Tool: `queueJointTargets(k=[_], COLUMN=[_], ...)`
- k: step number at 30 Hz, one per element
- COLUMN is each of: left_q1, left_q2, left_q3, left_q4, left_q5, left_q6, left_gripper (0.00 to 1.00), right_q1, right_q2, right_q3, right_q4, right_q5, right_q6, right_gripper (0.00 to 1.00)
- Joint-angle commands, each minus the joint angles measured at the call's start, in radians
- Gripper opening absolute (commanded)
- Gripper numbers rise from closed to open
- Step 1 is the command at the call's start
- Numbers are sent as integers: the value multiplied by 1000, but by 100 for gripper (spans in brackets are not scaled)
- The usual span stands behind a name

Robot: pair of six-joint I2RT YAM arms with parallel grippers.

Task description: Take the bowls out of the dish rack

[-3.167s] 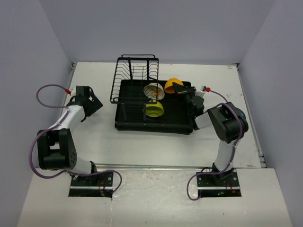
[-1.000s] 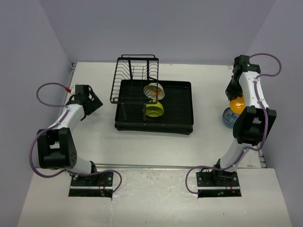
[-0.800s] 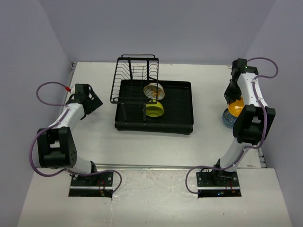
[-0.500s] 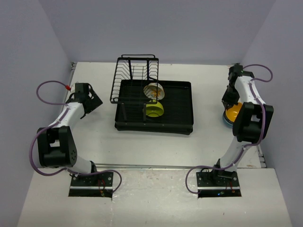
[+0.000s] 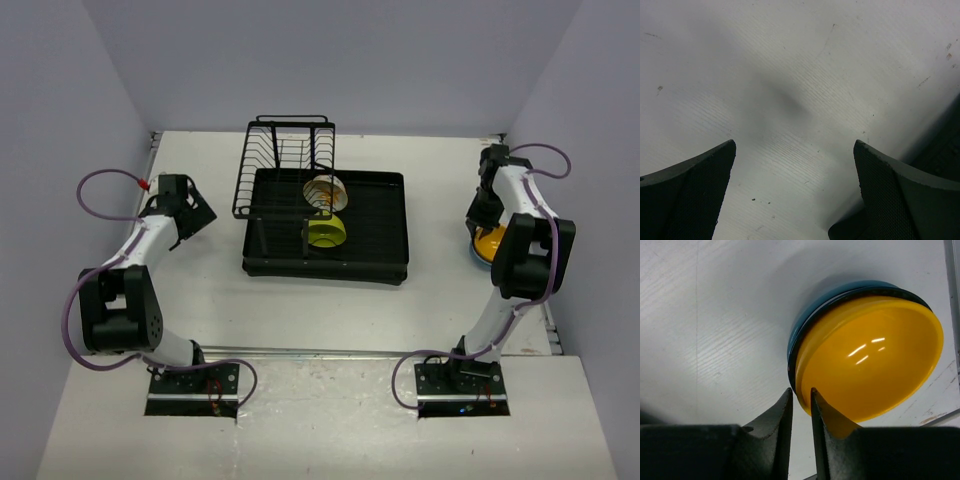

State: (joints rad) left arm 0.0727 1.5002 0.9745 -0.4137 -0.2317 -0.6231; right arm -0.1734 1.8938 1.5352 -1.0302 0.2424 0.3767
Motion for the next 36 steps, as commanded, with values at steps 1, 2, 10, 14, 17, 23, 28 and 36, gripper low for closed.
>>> queueJointTargets(k=[1, 2, 10, 14, 17, 23, 28, 36], left_q1=[9, 7, 7, 9, 7, 9, 7, 6], left_q2=[2, 2, 3, 5, 6, 5, -6, -29], left_q3=[32, 32, 21, 18, 20, 23, 13, 9], left_q4=[-2, -5, -10, -13, -19, -34, -36, -39], left_q5=[-11, -11, 3, 20, 34, 68, 86, 80], left_q6=[22, 23, 22, 0, -24, -67, -98, -115], left_gripper=[100, 100, 100, 100, 100, 100, 100, 100], right_q1=[-1, 0, 77, 109, 110, 293, 518, 675], right_q2=[-30, -42, -228, -266, -361, -625, -653, -512], right_q3=[-6, -7, 90, 267, 219, -413, -567, -526], right_q4=[15, 13, 16, -10, 146, 1021, 1242, 1250], right_q5=[-5, -2, 26, -235, -521, -656, -309, -65], right_q6=[-1, 1, -5, 69, 335, 1113, 1340, 1481], right_gripper=[24, 27, 42, 43, 43, 40, 39, 38])
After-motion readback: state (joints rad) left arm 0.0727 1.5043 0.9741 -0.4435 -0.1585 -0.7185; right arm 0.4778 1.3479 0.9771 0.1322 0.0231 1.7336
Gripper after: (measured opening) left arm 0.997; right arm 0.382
